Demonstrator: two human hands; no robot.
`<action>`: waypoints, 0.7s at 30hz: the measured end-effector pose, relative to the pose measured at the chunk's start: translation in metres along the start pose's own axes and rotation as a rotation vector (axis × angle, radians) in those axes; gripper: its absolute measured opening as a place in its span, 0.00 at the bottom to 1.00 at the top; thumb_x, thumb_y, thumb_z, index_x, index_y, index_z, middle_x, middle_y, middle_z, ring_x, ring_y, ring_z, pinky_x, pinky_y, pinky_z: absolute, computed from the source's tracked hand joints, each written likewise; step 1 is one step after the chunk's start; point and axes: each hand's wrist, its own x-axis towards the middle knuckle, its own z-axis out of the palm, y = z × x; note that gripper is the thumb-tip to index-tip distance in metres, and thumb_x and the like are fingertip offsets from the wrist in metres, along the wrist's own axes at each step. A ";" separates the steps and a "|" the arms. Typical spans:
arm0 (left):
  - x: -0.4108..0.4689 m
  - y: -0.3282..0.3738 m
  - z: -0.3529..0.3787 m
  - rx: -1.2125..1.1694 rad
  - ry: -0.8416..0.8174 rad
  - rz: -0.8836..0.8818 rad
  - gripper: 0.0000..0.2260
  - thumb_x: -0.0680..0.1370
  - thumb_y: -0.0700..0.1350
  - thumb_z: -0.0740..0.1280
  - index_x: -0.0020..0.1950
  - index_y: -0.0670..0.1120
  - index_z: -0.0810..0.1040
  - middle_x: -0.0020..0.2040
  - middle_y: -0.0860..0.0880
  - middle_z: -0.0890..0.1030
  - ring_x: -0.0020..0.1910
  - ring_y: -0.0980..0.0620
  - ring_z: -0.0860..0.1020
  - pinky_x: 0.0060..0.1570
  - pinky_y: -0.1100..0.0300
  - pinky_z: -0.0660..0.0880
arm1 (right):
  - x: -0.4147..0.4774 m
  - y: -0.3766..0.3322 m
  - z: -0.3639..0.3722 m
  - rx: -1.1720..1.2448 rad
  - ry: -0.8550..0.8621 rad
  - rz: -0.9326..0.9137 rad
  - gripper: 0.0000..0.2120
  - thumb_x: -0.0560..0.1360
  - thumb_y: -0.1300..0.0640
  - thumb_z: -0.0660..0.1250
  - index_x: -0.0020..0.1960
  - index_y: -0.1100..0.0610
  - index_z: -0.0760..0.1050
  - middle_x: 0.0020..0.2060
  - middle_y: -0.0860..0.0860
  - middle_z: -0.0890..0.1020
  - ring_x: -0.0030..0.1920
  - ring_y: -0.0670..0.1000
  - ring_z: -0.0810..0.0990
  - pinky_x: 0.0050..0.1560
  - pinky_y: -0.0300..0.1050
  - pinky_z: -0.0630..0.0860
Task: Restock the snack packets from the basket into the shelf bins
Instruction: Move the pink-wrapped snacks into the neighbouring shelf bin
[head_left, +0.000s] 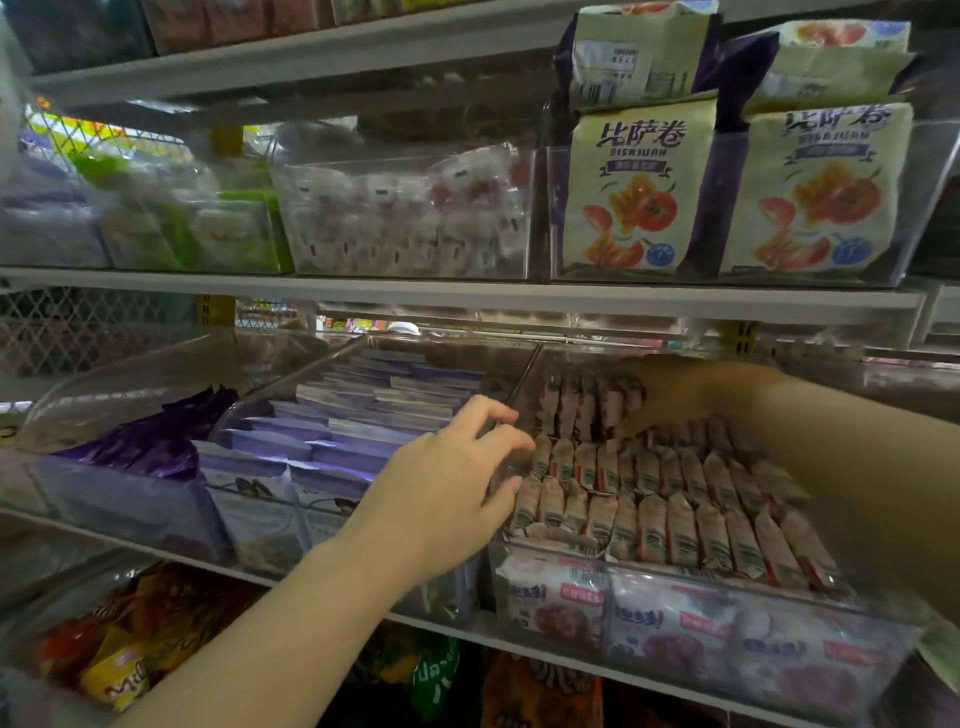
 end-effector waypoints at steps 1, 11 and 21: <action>0.000 0.000 -0.001 0.009 0.004 0.008 0.14 0.80 0.54 0.60 0.65 0.58 0.70 0.67 0.60 0.62 0.30 0.63 0.66 0.30 0.71 0.57 | -0.001 0.001 0.000 -0.033 0.017 -0.025 0.42 0.68 0.44 0.74 0.76 0.49 0.58 0.74 0.50 0.65 0.72 0.54 0.64 0.73 0.52 0.61; -0.003 -0.002 0.000 0.054 0.010 0.051 0.14 0.80 0.54 0.58 0.65 0.57 0.71 0.70 0.57 0.61 0.36 0.59 0.66 0.36 0.67 0.62 | 0.011 -0.002 0.031 0.031 0.299 0.073 0.35 0.68 0.45 0.74 0.72 0.48 0.65 0.65 0.55 0.65 0.64 0.58 0.69 0.65 0.51 0.69; -0.005 -0.001 0.002 0.060 0.025 0.055 0.14 0.80 0.53 0.58 0.65 0.57 0.70 0.70 0.57 0.61 0.41 0.59 0.71 0.37 0.67 0.64 | 0.010 -0.004 0.031 -0.077 0.345 0.084 0.35 0.69 0.44 0.73 0.72 0.47 0.65 0.66 0.56 0.68 0.62 0.60 0.73 0.61 0.55 0.73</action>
